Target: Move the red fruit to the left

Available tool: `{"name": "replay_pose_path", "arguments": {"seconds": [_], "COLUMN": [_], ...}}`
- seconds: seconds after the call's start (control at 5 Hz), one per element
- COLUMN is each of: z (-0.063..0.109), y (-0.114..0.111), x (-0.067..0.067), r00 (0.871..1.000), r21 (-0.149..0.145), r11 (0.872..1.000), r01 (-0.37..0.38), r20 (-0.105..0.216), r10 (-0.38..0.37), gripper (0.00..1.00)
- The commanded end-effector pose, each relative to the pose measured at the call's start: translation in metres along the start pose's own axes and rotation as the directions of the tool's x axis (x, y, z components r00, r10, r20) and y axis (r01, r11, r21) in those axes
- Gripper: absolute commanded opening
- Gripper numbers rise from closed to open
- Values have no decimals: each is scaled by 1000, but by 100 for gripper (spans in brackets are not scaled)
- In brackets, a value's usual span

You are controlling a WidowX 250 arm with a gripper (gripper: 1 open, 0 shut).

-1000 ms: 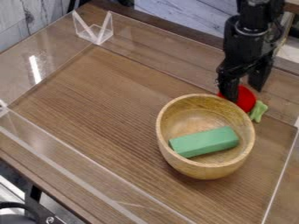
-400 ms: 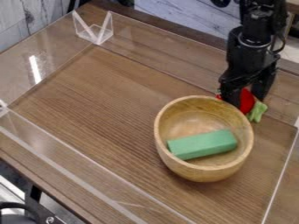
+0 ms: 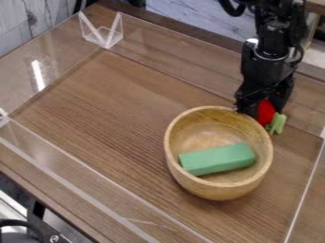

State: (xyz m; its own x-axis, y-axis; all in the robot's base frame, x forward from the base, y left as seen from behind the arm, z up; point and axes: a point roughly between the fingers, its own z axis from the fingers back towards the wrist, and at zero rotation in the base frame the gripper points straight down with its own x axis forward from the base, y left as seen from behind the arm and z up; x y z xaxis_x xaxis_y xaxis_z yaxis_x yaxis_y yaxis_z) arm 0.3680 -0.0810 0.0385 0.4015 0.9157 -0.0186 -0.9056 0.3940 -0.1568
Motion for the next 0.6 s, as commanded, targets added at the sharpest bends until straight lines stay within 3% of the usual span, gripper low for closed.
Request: {"name": "replay_pose_path", "arguments": {"seconds": [0.0,0.2,0.4], "z": [36,65,99], "y": [-7,-12,-16], "x": [7,7,16], "r00": [999,997,992], "r21": [-64,-98,-135], "r11": [998,994,989], "r01": [-16,-37,-65], "r20": [-29,-70,-118], "r10": [14,30,49], "gripper": [0,0,0]}}
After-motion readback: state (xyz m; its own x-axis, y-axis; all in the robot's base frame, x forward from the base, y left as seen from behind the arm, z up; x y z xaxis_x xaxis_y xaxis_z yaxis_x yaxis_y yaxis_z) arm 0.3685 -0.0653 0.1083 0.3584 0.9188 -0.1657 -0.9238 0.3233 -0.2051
